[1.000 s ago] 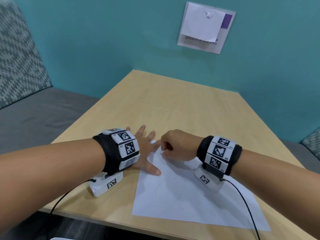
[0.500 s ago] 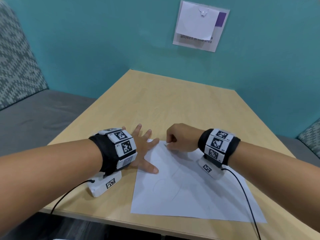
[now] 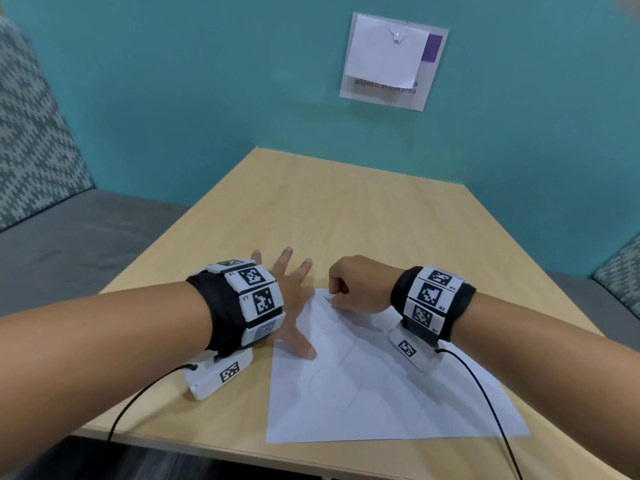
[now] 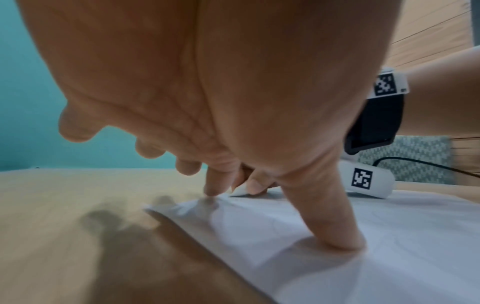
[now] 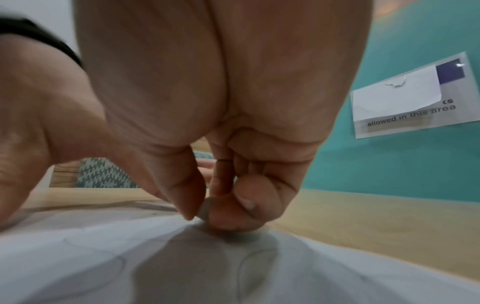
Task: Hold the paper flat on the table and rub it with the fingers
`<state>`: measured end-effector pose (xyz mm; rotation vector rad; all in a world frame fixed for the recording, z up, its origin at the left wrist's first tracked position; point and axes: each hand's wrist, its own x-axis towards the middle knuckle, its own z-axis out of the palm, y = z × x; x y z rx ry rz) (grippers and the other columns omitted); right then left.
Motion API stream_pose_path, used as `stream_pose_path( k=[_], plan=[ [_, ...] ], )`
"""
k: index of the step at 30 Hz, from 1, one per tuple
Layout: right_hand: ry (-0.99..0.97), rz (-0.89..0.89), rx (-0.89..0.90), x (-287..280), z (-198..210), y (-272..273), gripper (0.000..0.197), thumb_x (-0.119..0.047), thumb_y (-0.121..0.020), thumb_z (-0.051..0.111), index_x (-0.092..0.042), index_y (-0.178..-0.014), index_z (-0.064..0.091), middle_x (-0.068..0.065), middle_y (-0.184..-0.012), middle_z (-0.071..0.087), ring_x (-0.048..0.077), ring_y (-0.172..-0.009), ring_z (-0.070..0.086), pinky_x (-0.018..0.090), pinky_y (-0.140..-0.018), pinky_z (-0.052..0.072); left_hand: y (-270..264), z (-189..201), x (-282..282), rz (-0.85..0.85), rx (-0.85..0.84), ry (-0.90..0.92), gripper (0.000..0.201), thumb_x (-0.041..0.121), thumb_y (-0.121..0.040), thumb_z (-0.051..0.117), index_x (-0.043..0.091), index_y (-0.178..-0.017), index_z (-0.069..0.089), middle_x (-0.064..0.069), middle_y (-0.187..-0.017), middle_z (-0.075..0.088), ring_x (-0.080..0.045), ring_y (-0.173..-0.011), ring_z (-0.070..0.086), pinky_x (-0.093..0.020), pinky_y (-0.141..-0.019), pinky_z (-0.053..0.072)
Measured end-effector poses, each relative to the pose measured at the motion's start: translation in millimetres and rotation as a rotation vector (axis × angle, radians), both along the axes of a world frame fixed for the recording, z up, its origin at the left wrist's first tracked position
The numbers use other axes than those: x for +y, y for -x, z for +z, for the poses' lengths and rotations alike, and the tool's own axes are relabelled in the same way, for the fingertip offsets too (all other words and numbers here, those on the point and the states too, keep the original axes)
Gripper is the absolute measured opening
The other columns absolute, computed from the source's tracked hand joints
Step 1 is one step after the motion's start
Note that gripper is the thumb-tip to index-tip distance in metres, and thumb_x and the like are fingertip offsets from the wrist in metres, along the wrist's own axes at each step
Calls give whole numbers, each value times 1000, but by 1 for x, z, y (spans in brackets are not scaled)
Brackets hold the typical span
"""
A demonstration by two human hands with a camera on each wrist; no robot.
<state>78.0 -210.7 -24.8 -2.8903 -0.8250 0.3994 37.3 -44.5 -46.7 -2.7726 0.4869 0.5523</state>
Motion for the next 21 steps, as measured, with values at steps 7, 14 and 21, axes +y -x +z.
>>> stream_pose_path(
  k=[7, 14, 21],
  plan=[
    [-10, 145, 103, 2, -3, 21, 19, -19, -88, 61, -1, -89, 66, 14, -79, 65, 18, -65, 51, 32, -61, 44, -7, -14, 1, -17, 55, 172, 100, 87, -73, 49, 49, -154, 3, 2, -164, -23, -35, -146, -30, -73, -111, -6],
    [-9, 77, 56, -6, 3, 10, 20, -18, -87, 60, 0, -90, 66, 16, -83, 68, 18, -66, 50, 30, -62, 43, -9, -18, 2, -12, 42, 99, 111, 93, -69, 42, 45, -153, -15, 2, -163, -26, -35, -146, -31, -75, -109, -6],
    [-1, 56, 28, -7, 7, 2, 19, -18, -86, 61, -1, -91, 67, 18, -89, 69, 18, -68, 51, 30, -62, 45, -7, -16, 1, 6, 57, 84, 113, 94, -68, 40, 45, -152, -17, 3, -163, -26, -35, -146, -32, -75, -109, -5]
  ],
)
